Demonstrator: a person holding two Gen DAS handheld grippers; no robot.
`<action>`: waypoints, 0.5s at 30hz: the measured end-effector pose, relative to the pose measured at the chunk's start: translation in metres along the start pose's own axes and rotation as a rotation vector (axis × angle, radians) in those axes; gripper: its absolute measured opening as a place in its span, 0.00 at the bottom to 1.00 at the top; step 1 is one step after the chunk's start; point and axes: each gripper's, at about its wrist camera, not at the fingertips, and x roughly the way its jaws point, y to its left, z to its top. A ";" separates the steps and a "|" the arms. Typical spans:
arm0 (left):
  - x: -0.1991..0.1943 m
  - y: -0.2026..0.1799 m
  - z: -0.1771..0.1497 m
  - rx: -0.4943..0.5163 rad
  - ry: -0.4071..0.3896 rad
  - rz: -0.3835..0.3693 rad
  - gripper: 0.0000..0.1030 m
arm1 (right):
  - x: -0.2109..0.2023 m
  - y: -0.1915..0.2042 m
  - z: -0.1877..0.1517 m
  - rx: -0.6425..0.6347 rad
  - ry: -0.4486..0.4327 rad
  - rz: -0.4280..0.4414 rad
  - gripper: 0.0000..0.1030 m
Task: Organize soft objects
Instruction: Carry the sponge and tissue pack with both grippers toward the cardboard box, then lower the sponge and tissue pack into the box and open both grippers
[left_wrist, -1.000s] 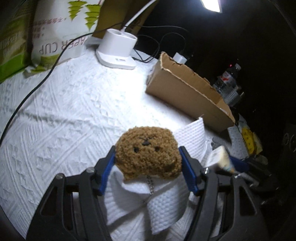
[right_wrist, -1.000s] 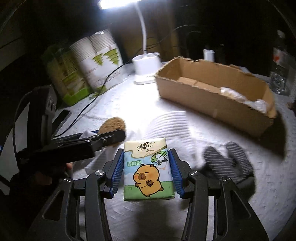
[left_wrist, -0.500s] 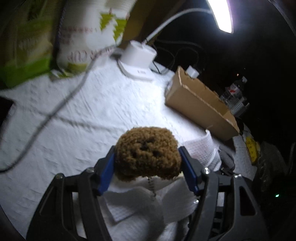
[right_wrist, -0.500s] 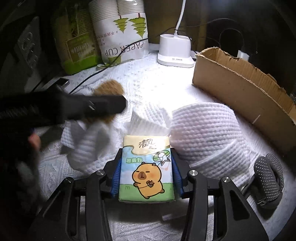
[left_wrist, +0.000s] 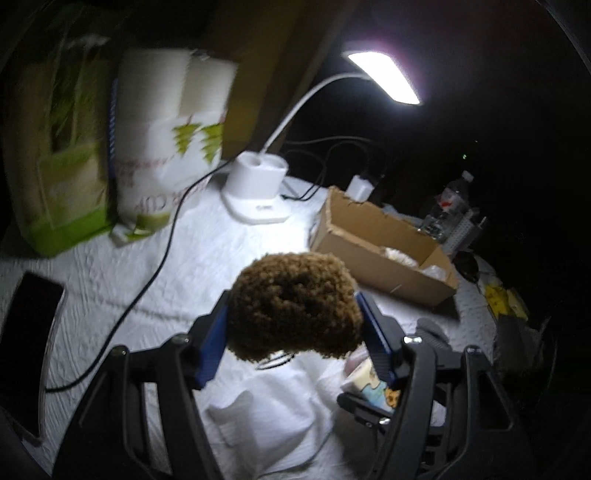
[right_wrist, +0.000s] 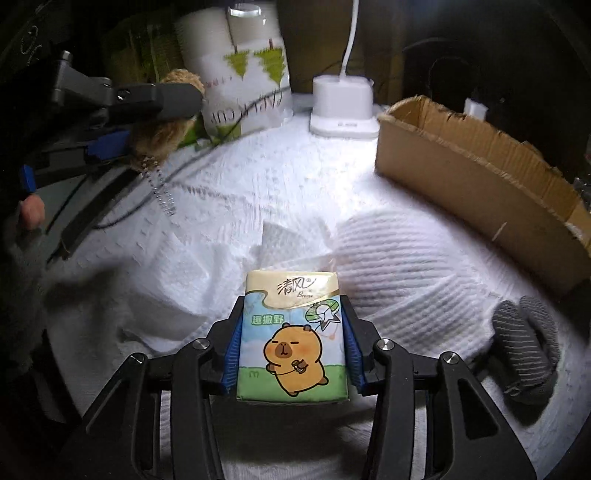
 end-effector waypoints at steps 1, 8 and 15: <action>0.000 -0.006 0.002 0.013 -0.001 -0.001 0.65 | -0.006 -0.003 0.002 0.005 -0.015 -0.002 0.47; 0.014 -0.050 0.010 0.101 0.009 0.001 0.65 | -0.052 -0.038 0.010 0.069 -0.089 -0.039 0.47; 0.038 -0.093 0.017 0.171 0.031 -0.018 0.65 | -0.077 -0.082 0.012 0.125 -0.131 -0.075 0.47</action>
